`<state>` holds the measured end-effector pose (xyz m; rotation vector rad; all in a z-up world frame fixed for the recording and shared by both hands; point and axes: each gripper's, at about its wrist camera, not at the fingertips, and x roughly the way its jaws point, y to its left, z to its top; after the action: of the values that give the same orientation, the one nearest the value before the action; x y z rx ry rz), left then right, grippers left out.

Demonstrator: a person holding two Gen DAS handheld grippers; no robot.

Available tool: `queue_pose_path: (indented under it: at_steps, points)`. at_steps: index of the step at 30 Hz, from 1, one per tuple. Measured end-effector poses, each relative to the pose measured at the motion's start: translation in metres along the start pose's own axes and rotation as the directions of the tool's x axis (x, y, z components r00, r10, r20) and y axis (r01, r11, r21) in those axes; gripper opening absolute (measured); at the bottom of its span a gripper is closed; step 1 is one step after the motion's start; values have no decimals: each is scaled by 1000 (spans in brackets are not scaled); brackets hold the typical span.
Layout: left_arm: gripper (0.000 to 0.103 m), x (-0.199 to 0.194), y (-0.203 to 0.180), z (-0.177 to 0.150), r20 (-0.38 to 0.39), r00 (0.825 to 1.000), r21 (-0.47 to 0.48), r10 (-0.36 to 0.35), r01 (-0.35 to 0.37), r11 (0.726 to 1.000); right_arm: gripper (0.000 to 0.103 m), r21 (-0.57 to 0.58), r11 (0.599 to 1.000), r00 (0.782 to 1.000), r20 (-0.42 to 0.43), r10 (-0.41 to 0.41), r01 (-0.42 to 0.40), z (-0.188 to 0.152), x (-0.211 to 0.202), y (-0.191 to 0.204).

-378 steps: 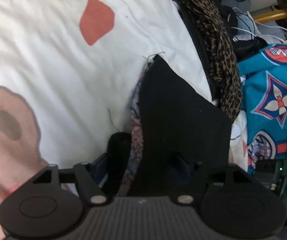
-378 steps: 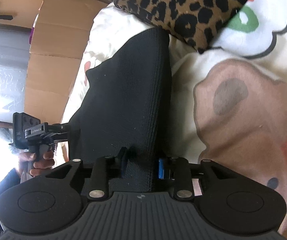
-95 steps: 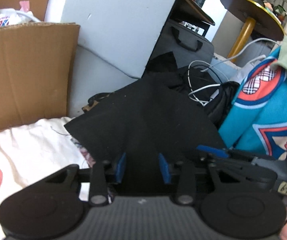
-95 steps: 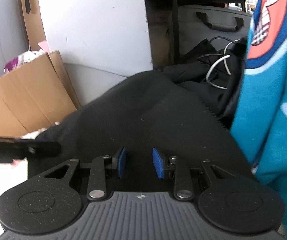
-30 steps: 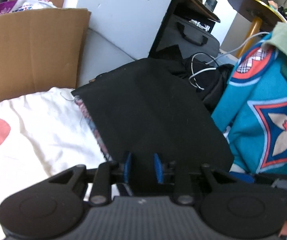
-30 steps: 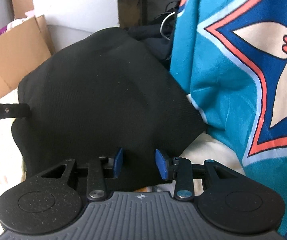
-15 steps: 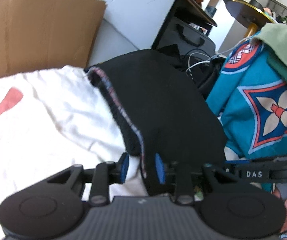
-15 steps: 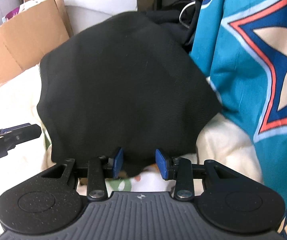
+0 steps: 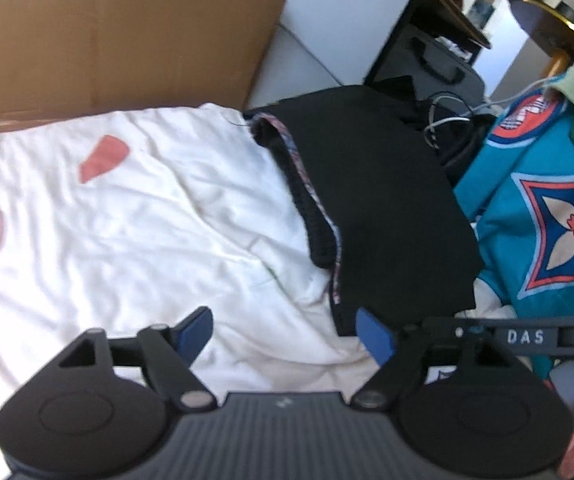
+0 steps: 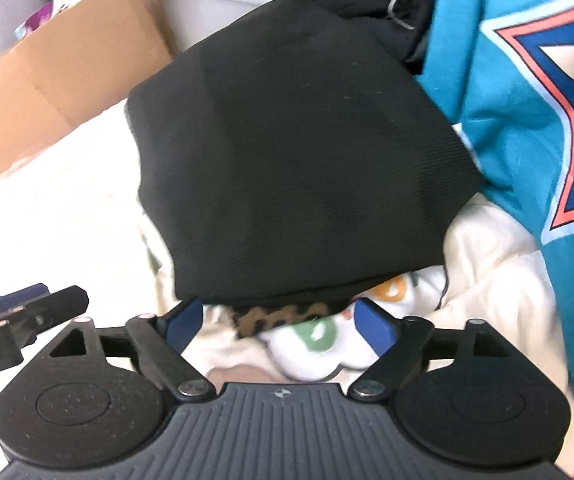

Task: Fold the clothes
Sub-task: 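Lift both open tools away from the folded black garment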

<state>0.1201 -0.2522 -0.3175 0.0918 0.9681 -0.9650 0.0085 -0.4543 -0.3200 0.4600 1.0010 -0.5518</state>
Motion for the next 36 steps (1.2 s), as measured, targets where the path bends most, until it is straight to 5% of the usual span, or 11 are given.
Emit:
queue_pose_path:
  at_steps: [19,31,36]
  points:
    - [101,-184,-19,79,-50,989,-41,136,-138,990,98,-194,974,987,-134,94,-119,79,-163,82]
    - [102,-272,-51,122,-73,972,-32,224,-227,973,102,-311,940,988,-98,116,-141,125,-274,103]
    - [102,-294,-62,130,-69,968,-60,242,-246,967,102,-234,956,984,-70,163,-175,129,-308,89]
